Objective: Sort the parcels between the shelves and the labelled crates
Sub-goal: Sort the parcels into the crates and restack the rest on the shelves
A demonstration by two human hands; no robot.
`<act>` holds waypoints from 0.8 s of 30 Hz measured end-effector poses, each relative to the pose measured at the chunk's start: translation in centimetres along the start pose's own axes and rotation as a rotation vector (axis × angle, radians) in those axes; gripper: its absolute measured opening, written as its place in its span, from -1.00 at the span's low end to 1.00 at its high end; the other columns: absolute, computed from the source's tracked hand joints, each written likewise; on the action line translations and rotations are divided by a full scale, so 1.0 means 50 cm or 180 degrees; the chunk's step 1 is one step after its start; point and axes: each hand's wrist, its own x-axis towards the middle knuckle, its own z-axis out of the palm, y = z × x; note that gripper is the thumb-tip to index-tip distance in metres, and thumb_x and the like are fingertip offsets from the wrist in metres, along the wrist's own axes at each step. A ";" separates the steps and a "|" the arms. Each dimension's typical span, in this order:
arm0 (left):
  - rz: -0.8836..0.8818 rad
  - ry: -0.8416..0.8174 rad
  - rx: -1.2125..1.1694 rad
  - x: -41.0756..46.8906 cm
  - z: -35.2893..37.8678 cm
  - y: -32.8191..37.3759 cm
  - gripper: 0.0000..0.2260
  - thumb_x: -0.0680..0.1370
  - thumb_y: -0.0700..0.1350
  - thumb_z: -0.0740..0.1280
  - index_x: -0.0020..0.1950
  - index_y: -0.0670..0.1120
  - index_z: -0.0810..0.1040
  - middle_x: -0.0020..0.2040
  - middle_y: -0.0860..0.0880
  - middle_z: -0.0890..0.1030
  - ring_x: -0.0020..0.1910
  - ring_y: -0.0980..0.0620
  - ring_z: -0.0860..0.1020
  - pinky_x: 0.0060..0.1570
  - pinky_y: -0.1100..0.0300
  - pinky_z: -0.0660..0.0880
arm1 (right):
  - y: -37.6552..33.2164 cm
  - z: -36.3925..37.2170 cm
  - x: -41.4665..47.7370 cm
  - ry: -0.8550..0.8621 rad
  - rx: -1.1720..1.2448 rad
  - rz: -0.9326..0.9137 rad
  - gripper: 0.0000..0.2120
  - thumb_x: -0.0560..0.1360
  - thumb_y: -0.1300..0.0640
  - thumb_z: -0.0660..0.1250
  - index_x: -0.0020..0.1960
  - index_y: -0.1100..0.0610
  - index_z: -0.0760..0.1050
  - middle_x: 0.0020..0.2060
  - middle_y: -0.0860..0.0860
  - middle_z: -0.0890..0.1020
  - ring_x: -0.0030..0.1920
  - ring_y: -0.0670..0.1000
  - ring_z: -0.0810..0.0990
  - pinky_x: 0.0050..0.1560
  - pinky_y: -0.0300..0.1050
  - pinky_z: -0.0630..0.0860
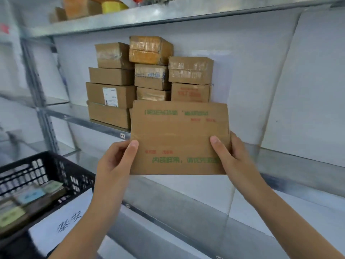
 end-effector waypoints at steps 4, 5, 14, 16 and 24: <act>-0.0093 0.0451 0.0375 -0.022 -0.135 -0.017 -0.70 0.47 0.23 0.30 0.01 0.06 0.65 -0.05 0.11 0.70 -0.09 0.22 0.64 -0.07 0.19 0.50 | 0.016 0.144 0.011 -0.0604 0.0121 -0.0162 -0.77 0.54 -0.28 0.22 0.19 -0.37 0.37 0.18 -0.22 0.49 0.14 -0.29 0.49 0.13 -0.27 0.47; -0.0111 0.0558 0.0504 -0.028 -0.167 -0.019 -0.69 0.46 0.24 0.30 0.01 0.07 0.64 -0.06 0.13 0.70 -0.11 0.24 0.63 -0.11 0.20 0.49 | 0.019 0.178 0.012 -0.0723 0.0175 -0.0154 -0.74 0.53 -0.27 0.23 0.21 -0.34 0.40 0.17 -0.21 0.50 0.12 -0.30 0.50 0.12 -0.27 0.46; -0.0408 0.1290 0.1781 -0.102 -0.384 -0.048 -0.90 0.58 0.07 0.31 0.04 0.29 0.54 0.09 0.14 0.43 0.03 0.19 0.48 -0.15 0.44 0.42 | 0.059 0.429 -0.017 -0.1722 -0.0185 -0.0056 -0.58 0.52 -0.23 0.28 0.34 -0.13 0.44 0.13 -0.10 0.43 0.11 -0.11 0.51 -0.02 -0.30 0.47; -0.0555 0.1391 0.1911 -0.119 -0.413 -0.061 -0.87 0.59 0.01 0.32 0.03 0.28 0.52 0.03 0.08 0.42 -0.03 0.14 0.47 -0.13 0.35 0.39 | 0.064 0.463 -0.025 -0.1937 -0.0152 -0.0058 -0.68 0.52 -0.20 0.31 0.24 -0.16 0.47 0.11 -0.11 0.45 0.05 -0.16 0.53 -0.13 -0.38 0.42; -0.0990 0.1765 0.1344 -0.185 -0.500 -0.101 -0.73 0.63 -0.17 0.30 0.07 0.23 0.60 0.04 0.09 0.56 0.03 0.13 0.55 0.02 0.22 0.45 | 0.065 0.574 -0.052 -0.2101 0.0111 -0.0177 -0.96 0.52 0.11 0.44 -0.08 0.02 0.58 0.09 -0.08 0.39 0.02 -0.31 0.53 -0.04 -0.43 0.49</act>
